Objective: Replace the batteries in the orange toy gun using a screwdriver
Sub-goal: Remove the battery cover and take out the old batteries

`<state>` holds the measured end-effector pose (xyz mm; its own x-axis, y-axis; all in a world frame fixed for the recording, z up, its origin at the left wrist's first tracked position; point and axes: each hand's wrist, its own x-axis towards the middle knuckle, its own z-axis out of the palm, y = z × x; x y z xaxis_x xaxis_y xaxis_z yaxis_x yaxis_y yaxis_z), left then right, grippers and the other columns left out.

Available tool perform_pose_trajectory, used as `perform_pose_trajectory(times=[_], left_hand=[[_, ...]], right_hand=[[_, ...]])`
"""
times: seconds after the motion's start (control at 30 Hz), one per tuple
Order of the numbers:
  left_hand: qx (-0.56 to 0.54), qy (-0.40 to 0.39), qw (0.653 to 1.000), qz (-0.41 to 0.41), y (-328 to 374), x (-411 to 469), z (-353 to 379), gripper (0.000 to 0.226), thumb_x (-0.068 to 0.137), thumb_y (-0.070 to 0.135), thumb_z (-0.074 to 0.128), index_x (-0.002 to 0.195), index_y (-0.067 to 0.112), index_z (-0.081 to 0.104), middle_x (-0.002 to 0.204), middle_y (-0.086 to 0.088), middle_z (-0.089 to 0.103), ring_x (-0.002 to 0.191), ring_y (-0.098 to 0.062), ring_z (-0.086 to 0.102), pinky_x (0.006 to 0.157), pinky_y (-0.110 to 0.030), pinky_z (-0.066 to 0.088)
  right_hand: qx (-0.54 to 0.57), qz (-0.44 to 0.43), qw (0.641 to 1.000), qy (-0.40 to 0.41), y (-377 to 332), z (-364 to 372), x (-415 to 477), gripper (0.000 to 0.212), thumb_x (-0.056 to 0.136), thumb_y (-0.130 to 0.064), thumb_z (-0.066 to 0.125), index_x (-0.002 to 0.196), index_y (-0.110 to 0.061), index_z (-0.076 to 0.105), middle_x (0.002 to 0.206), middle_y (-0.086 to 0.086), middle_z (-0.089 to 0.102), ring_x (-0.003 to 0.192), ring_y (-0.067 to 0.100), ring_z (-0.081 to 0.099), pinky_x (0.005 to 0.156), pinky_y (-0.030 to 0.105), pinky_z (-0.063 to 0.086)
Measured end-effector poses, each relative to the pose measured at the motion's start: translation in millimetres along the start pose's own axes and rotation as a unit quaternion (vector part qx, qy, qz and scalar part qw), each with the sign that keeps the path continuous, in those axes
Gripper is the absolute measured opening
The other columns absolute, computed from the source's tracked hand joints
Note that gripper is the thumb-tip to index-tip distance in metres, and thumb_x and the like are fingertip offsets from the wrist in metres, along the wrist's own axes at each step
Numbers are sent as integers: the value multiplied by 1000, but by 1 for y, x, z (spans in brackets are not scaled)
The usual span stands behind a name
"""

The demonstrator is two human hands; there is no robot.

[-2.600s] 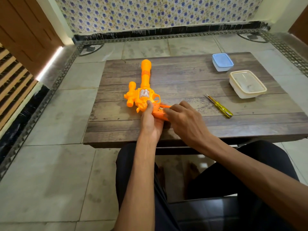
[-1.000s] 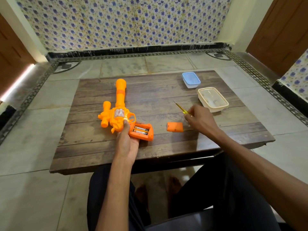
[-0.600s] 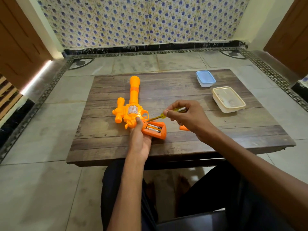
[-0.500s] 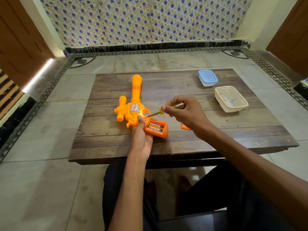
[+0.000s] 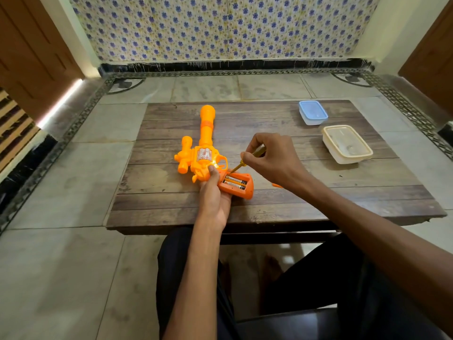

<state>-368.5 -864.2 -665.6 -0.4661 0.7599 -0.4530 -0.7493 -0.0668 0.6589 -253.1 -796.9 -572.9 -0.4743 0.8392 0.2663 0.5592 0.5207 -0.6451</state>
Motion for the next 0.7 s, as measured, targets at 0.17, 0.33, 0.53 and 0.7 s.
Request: perform_pose_trajectory(times=[0.17,0.33,0.53,0.7], left_hand=[[3,1,1000,1,-1,1,-1,54,100,40,50,148,19,38,131,-16,64,115,-31,66,102,-52,50],[5,-7,1000,10,0,1,0,55,99,41,51,148,17,40,132,-14,63,115,-29,65,102,-50,50],[13,-8,1000,10,-1,0,0,56,97,42,52,147,16,43,130,-17,64,116,-30,65,104,-52,48],[16,-16,1000,14,1,1,-2,53,100,42,49,145,14,43,117,-19,67,102,-27,69,99,-48,52]], right_hand=[[-15,-39,999,-15,0,4,2,13,83,-27,74,80,-17,66,73,-5,70,67,4,65,64,26,58],[-13,-67,997,-38,-1,0,7,23,81,-33,78,90,-16,64,79,-5,67,69,5,64,63,17,53],[6,-61,996,-69,-3,2,16,32,83,-35,75,99,-13,59,81,-1,68,69,9,65,59,21,55],[6,-68,992,-103,-4,7,29,32,92,-35,65,106,-10,49,82,4,68,69,15,68,60,30,57]])
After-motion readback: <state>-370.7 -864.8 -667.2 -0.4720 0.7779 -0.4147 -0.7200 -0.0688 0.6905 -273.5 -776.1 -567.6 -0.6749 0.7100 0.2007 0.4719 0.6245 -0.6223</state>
